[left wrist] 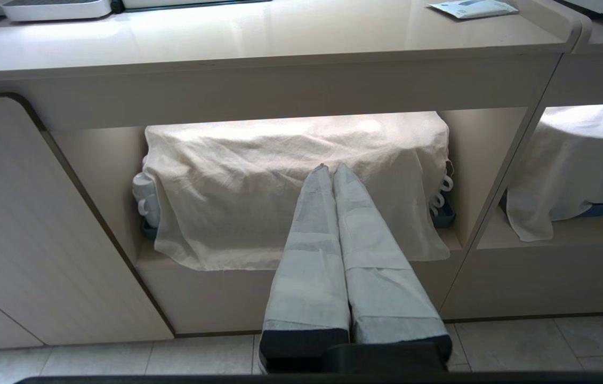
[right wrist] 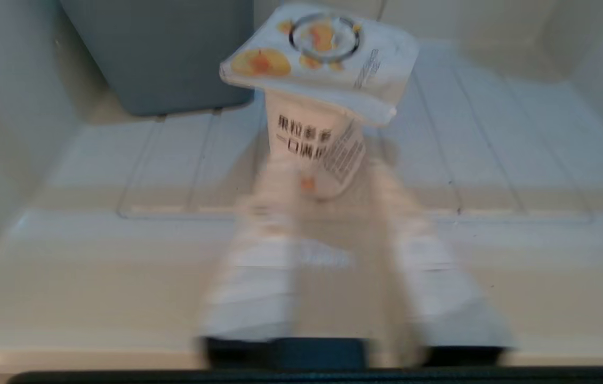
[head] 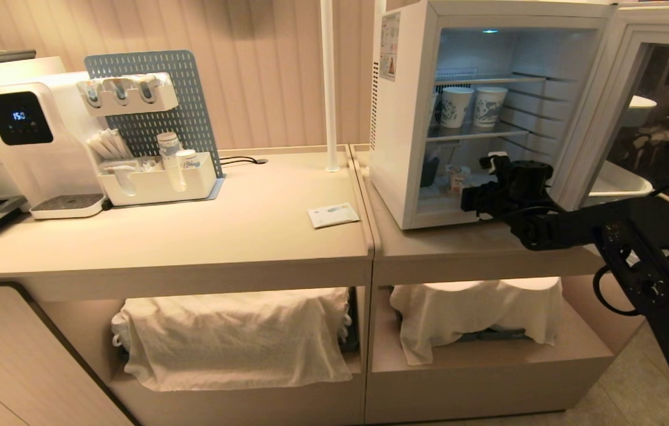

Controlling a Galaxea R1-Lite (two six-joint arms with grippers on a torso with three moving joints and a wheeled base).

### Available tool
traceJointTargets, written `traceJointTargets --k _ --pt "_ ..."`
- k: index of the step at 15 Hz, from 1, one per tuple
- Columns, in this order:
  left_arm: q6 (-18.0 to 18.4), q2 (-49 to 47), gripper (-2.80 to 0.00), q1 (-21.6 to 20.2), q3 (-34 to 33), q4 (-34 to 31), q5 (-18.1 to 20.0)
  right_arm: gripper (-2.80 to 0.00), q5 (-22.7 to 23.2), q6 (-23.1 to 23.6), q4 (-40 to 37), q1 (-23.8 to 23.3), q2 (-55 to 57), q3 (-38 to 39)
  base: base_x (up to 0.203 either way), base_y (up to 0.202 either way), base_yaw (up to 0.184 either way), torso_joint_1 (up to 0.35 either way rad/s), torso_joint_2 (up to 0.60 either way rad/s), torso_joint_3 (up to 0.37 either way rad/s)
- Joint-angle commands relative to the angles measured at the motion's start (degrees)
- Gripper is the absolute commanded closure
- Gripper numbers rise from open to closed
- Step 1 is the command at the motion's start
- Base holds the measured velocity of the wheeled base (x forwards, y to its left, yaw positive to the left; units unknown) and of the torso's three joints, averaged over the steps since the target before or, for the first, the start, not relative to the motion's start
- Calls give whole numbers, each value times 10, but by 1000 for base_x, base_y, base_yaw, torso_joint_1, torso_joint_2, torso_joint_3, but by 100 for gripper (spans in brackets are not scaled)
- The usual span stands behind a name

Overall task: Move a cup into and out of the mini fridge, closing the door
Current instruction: Take the yoghurt out of the freezer

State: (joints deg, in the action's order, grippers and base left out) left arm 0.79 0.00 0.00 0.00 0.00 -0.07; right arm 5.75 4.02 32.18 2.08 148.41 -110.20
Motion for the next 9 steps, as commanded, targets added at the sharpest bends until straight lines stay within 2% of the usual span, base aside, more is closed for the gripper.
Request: traceJointTargets --k 1,6,9 --pt "0 0 0 0 0 0 0 -280 1 1 1 0 -11 3 0 0 0 0 0 0" --pt "0 0 0 0 0 0 0 -280 1 -2 -29 2 -29 12 0 0 0 0 0 0" --pt "0 0 0 0 0 0 0 -280 1 -2 -56 3 -76 69 0 0 0 0 0 0"
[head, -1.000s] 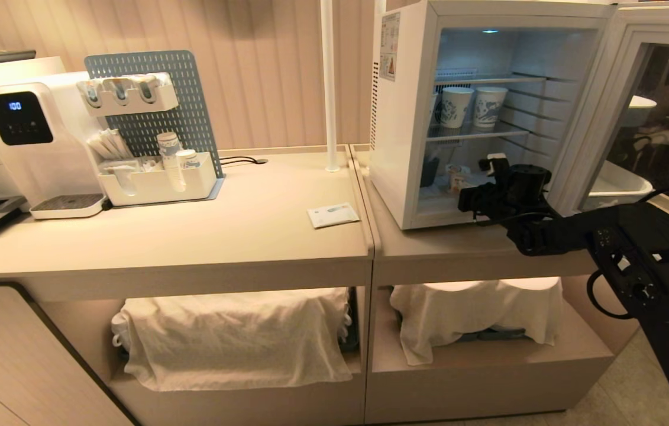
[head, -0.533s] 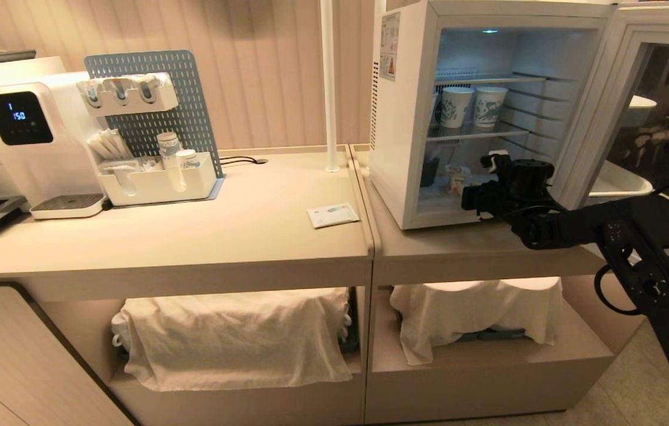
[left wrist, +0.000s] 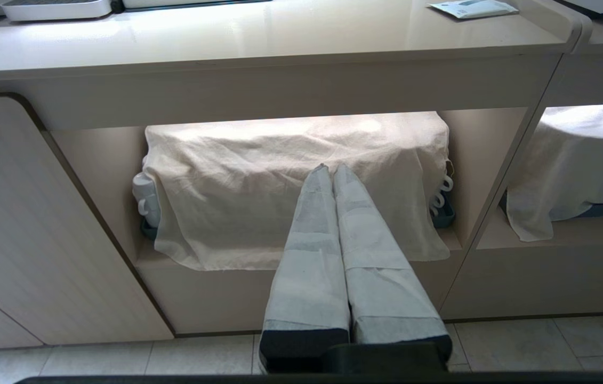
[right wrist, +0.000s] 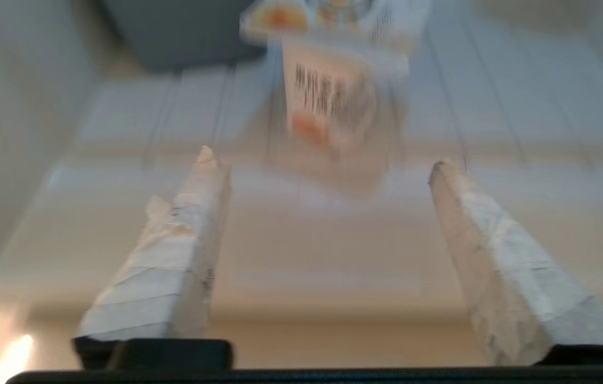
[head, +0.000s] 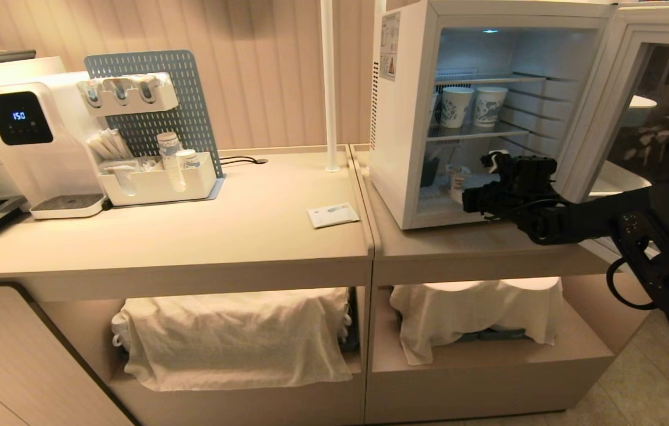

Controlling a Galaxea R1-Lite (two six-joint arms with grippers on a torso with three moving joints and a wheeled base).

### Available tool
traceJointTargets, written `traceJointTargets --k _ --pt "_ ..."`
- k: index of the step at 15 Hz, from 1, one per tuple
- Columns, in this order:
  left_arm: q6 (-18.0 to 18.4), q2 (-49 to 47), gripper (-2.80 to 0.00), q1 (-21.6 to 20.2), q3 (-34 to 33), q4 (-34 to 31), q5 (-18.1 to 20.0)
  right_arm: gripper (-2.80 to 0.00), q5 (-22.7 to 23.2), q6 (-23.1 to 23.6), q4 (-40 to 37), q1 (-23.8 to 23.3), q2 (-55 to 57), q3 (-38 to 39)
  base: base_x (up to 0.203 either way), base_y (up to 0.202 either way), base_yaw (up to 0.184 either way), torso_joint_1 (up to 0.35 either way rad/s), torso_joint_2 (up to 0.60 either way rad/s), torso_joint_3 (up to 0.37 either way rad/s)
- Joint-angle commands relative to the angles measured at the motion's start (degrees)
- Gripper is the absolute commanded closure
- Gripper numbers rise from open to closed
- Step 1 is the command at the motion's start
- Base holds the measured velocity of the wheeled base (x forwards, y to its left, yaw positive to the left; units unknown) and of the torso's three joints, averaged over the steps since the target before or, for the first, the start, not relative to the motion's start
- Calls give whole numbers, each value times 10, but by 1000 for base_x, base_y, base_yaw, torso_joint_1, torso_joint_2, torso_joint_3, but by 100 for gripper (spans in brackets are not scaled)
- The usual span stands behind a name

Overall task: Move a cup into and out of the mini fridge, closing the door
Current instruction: Take the yoghurt out of the freezer

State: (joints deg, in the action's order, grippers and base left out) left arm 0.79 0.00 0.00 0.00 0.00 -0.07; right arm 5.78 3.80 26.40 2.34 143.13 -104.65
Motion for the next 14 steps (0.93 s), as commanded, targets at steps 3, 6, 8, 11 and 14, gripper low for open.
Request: traceJointTargets --k 3,6,8,11,14 --pt "0 0 0 0 0 0 0 -280 2 -1 -25 0 -100 94 0 0 0 0 0 0" --pt "0 0 0 0 0 0 0 -280 2 0 -45 1 -168 160 0 0 0 0 0 0" --pt "0 0 0 0 0 0 0 -280 1 -2 -50 1 -214 204 0 0 0 0 0 0" --pt "0 0 0 0 0 0 0 -280 1 -4 -58 2 -306 303 0 0 0 0 0 0" --pt "1 0 0 0 0 0 0 -280 2 -6 -65 4 -409 409 0 0 0 0 0 0"
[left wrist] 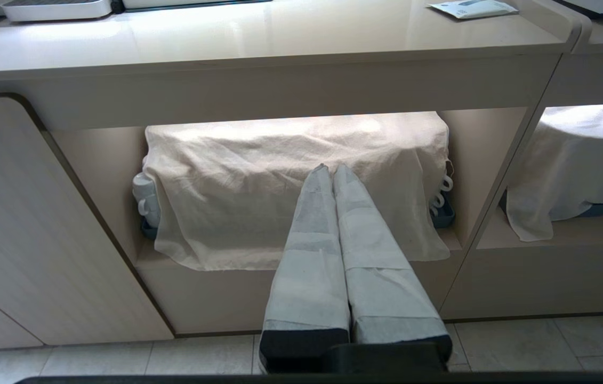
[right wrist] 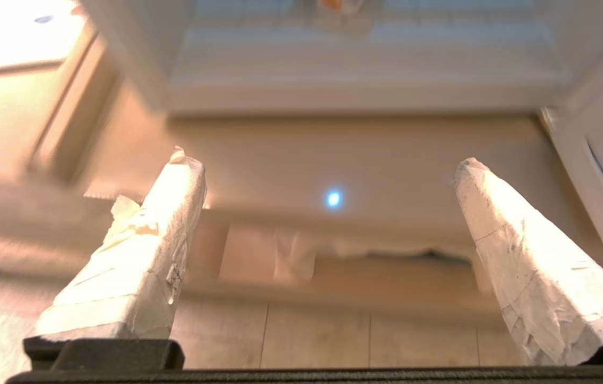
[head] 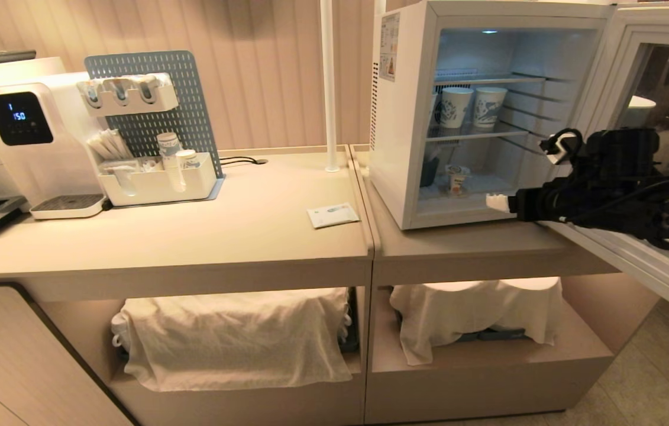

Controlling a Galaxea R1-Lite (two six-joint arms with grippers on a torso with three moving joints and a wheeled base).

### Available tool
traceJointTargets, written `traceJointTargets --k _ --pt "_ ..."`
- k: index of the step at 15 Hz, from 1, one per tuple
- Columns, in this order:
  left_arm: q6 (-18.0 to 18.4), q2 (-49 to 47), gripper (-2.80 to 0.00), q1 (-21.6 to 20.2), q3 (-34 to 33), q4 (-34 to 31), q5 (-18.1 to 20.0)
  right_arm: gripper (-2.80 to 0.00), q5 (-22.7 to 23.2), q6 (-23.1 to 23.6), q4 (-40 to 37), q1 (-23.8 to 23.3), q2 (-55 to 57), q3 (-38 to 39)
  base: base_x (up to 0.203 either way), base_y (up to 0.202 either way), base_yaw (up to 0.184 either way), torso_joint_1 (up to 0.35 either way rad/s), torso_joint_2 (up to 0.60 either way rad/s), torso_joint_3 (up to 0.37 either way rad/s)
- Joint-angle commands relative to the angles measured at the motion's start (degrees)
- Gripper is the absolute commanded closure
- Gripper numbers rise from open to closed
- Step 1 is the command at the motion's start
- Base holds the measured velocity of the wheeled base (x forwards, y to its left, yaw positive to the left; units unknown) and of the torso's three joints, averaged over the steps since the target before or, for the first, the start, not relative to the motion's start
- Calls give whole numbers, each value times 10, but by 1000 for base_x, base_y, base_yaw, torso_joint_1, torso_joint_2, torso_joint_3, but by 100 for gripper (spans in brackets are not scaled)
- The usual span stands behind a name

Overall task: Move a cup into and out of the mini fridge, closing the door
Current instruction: Take the yoghurt out of the freezer

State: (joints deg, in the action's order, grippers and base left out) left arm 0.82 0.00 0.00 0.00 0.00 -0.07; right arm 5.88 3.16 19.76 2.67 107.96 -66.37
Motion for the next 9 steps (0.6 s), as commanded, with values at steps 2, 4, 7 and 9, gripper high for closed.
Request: traceJointTargets --k 2,4,7,9 --pt "0 0 0 0 0 0 0 -280 1 -1 0 1 -134 112 0 0 0 0 0 0" --pt "0 0 0 0 0 0 0 -280 2 -1 -9 1 -224 186 0 0 0 0 0 0" --pt "0 0 0 0 0 0 0 -280 1 -1 -47 1 -371 273 0 0 0 0 0 0" --pt "0 0 0 0 0 0 0 -280 -6 -2 -75 -1 -478 322 0 0 0 0 0 0"
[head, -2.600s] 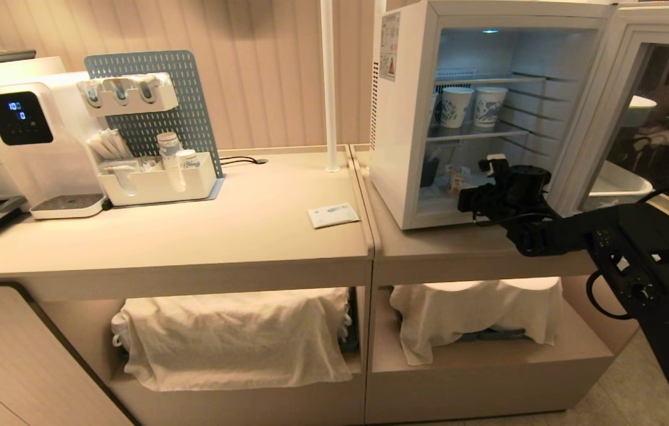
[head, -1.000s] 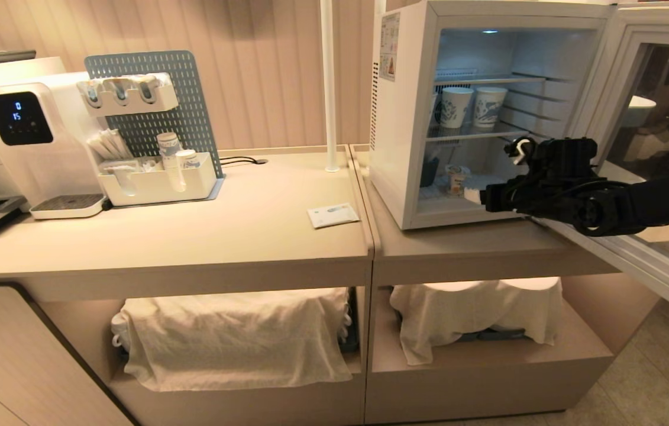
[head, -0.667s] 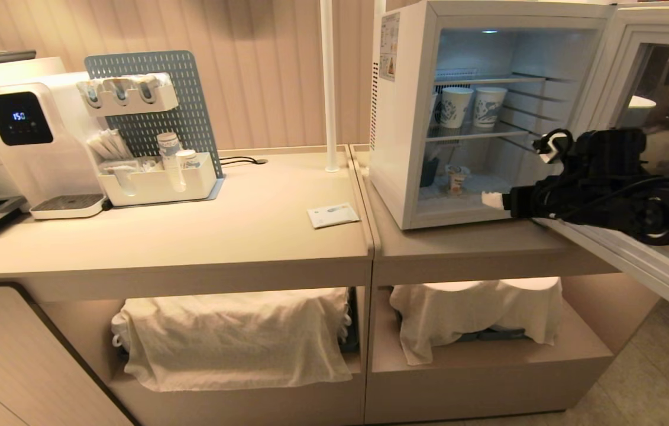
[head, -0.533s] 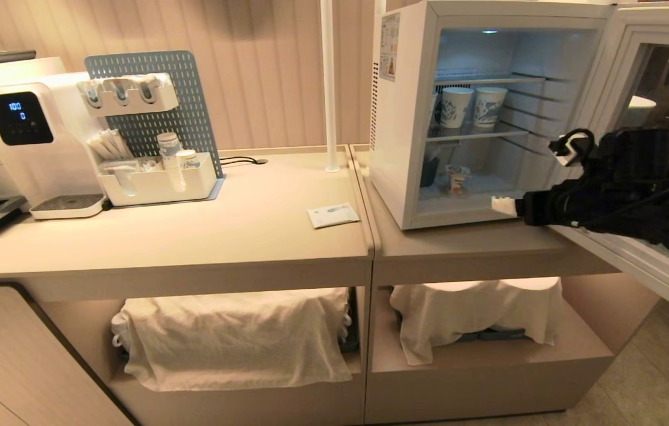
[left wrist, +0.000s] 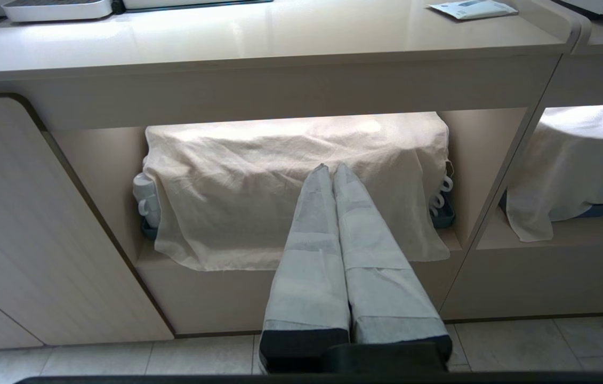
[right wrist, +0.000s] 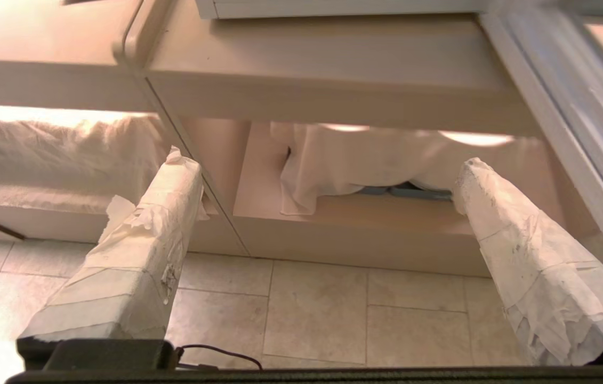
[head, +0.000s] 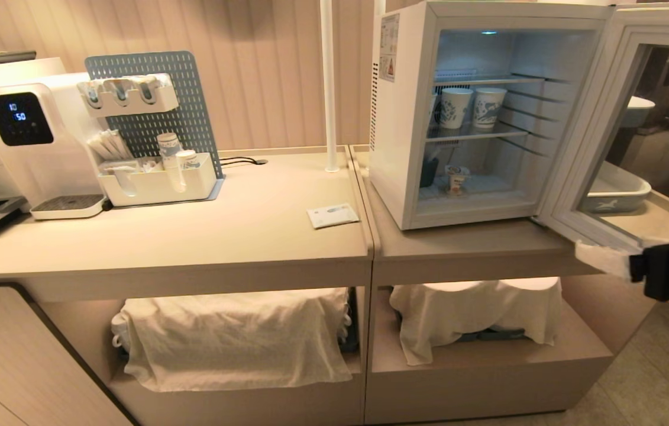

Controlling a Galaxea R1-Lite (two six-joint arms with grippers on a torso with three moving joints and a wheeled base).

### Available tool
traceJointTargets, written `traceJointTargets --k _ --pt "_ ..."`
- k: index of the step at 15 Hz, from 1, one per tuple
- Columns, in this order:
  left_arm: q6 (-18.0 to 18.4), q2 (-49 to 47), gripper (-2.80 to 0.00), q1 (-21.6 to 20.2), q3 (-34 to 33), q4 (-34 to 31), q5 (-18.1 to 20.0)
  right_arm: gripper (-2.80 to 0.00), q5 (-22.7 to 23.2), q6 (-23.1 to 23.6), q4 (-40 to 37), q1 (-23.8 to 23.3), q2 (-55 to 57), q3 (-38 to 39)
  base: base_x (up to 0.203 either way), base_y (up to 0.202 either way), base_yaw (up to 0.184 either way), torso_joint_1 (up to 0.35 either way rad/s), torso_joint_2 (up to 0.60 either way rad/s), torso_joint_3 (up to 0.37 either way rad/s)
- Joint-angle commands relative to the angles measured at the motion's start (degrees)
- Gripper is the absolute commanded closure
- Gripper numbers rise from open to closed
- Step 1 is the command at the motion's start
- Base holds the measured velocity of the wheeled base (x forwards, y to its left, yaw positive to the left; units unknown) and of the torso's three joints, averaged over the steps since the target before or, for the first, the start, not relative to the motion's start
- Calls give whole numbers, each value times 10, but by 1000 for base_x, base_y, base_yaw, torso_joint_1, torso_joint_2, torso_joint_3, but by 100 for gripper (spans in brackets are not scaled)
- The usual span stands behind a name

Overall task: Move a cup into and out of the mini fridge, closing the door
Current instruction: Take the yoghurt out of the freezer

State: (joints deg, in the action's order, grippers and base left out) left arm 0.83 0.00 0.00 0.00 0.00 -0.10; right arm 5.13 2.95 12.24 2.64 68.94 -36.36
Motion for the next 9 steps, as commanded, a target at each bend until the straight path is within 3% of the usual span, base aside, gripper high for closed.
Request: traceJointTargets --k 1,4,9 --pt "0 0 0 0 0 0 0 -280 -8 0 -20 -3 -145 46 0 0 0 0 0 0" --pt "0 0 0 0 0 0 0 -280 -23 -9 -97 -7 -339 117 0 0 0 0 0 0" --pt "0 0 0 0 0 0 0 -280 -30 -29 -298 -24 -623 170 0 0 0 0 0 0"
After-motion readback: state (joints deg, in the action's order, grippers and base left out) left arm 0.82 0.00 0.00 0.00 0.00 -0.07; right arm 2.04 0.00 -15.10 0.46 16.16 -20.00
